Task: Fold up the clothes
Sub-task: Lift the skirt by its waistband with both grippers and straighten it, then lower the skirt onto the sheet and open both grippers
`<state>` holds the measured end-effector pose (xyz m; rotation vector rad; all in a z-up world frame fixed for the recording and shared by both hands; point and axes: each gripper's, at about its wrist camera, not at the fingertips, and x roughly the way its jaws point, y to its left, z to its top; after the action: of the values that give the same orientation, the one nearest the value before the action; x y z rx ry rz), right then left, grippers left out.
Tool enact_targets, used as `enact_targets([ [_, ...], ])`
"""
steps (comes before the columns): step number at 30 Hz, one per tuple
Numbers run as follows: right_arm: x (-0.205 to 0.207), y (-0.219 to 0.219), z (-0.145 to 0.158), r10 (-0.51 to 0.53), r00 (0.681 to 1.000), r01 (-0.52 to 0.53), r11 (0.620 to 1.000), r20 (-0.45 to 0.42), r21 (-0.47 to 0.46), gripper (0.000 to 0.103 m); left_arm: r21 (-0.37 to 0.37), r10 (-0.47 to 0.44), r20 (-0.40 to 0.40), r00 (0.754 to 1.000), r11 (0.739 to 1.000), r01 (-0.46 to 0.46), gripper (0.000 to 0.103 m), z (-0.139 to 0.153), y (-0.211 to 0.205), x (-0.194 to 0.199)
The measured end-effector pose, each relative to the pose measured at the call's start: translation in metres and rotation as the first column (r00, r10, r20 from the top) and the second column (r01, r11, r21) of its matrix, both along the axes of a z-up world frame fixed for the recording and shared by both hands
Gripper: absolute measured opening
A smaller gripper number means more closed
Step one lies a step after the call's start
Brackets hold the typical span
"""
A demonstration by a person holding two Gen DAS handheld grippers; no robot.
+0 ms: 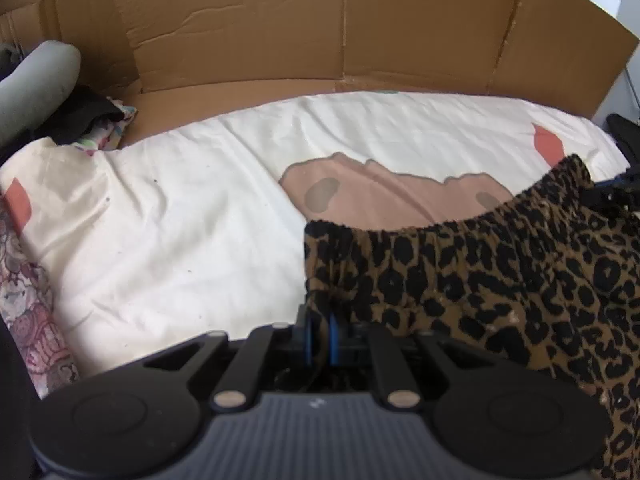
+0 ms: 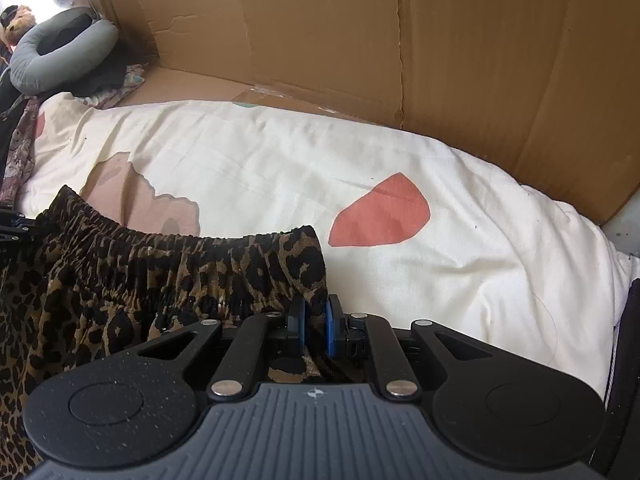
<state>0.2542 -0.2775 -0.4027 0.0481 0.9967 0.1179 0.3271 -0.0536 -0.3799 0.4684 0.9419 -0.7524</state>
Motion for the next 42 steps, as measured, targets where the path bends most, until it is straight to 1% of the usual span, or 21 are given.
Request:
enact_targets([
  [2,0.0,0.0,0.002,-0.007,1.0,0.007,1.0,0.003,0.001,0.008,0.003,-0.003,0.014,1.0,1.0,0.003,0.008,0.002,-0.001,-0.001],
  [5,0.0,0.004,0.014,-0.006,0.999,0.007,1.0,0.042,-0.029,0.008,0.008,-0.007,0.035,0.999,1.0,0.006,0.008,0.006,-0.001,-0.002],
  [9,0.001,0.009,0.025,0.002,0.997,0.002,0.998,0.079,-0.062,0.008,-0.032,0.025,0.048,0.999,0.999,-0.023,0.007,0.016,0.001,0.002],
  [15,0.007,0.013,0.04,-0.006,0.993,0.012,0.999,0.114,-0.052,0.008,-0.067,0.056,0.078,0.995,0.996,-0.051,0.007,0.03,0.009,0.004],
  [19,0.012,0.019,0.049,0.004,0.991,0.005,0.998,0.137,-0.063,0.008,-0.102,0.119,0.067,0.991,0.989,-0.112,0.007,0.038,0.014,0.008],
  [23,0.018,0.022,0.054,0.0,0.987,0.013,0.997,0.16,-0.077,0.008,-0.108,0.121,0.118,0.986,0.988,-0.108,0.007,0.046,0.009,0.008],
  [31,0.031,0.024,0.064,0.0,0.98,0.019,0.995,0.197,-0.094,0.008,-0.138,0.165,0.141,0.976,0.98,-0.145,0.007,0.057,0.002,0.029],
  [34,0.039,0.026,0.064,-0.006,0.978,0.027,0.995,0.208,-0.1,0.008,-0.136,0.166,0.164,0.972,0.98,-0.145,0.007,0.058,-0.002,0.034],
  [37,0.046,0.027,0.062,-0.006,0.978,0.029,0.994,0.208,-0.108,0.008,-0.126,0.166,0.17,0.971,0.981,-0.146,0.007,0.055,-0.006,0.041],
  [42,0.056,0.026,0.051,-0.008,0.983,0.028,0.994,0.182,-0.108,0.008,-0.094,0.165,0.153,0.974,0.984,-0.152,0.008,0.042,-0.01,0.048],
])
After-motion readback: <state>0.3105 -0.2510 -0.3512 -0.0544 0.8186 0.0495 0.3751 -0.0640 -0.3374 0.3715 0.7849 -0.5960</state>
